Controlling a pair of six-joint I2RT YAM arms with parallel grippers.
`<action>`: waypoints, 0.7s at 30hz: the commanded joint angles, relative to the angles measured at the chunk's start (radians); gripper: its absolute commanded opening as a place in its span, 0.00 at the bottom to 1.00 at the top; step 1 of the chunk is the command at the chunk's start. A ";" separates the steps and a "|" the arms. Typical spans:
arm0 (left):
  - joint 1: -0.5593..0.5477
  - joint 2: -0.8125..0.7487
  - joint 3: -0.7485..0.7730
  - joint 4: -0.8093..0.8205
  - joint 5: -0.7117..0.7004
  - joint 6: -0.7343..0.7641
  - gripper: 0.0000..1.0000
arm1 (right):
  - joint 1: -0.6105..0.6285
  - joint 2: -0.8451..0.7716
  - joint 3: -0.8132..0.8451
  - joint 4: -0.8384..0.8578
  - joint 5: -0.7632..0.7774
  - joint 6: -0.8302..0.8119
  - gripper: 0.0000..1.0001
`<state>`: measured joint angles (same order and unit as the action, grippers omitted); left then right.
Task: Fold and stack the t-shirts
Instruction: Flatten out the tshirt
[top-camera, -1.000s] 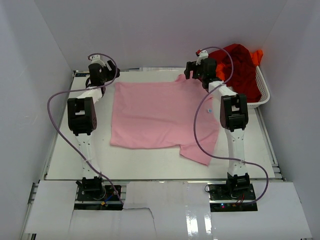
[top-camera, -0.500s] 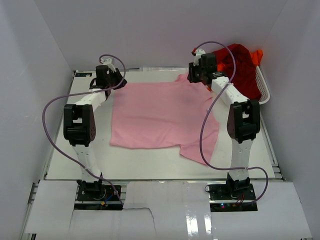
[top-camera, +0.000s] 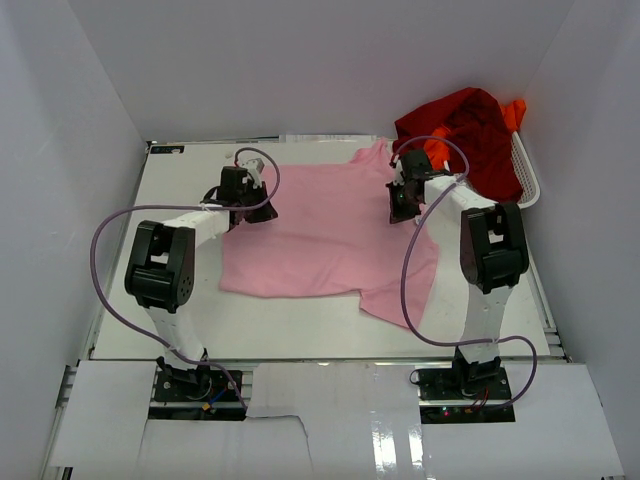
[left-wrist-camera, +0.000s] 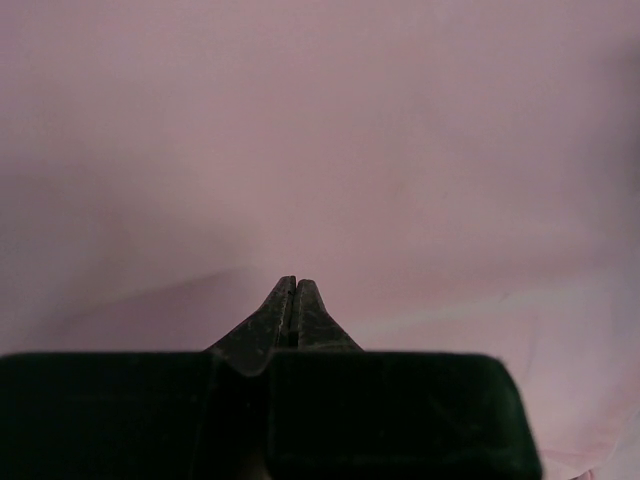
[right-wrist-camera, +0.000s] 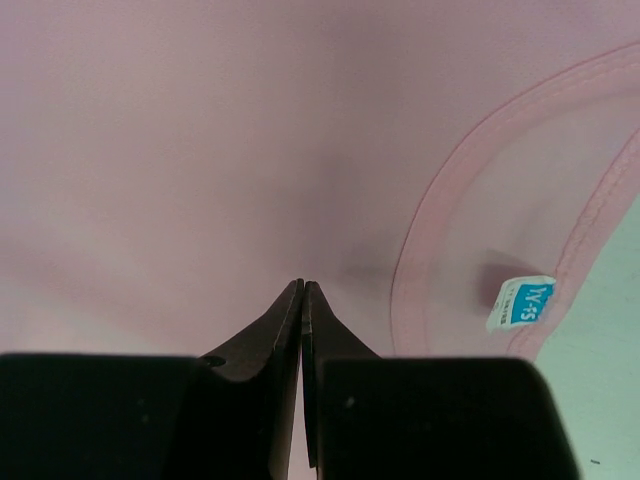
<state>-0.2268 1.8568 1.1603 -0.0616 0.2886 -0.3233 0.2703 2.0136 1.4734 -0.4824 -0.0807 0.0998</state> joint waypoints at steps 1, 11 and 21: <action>0.009 -0.079 -0.024 0.005 -0.011 -0.011 0.00 | -0.002 -0.076 -0.019 -0.013 0.001 0.018 0.08; 0.009 -0.079 -0.083 -0.003 -0.088 -0.020 0.00 | 0.010 -0.125 -0.151 0.013 -0.005 0.026 0.08; 0.009 -0.090 -0.128 -0.037 -0.135 -0.028 0.00 | 0.047 -0.142 -0.203 0.005 -0.005 0.034 0.08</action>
<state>-0.2180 1.8381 1.0519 -0.0849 0.1886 -0.3424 0.2981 1.9182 1.2869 -0.4717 -0.0811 0.1246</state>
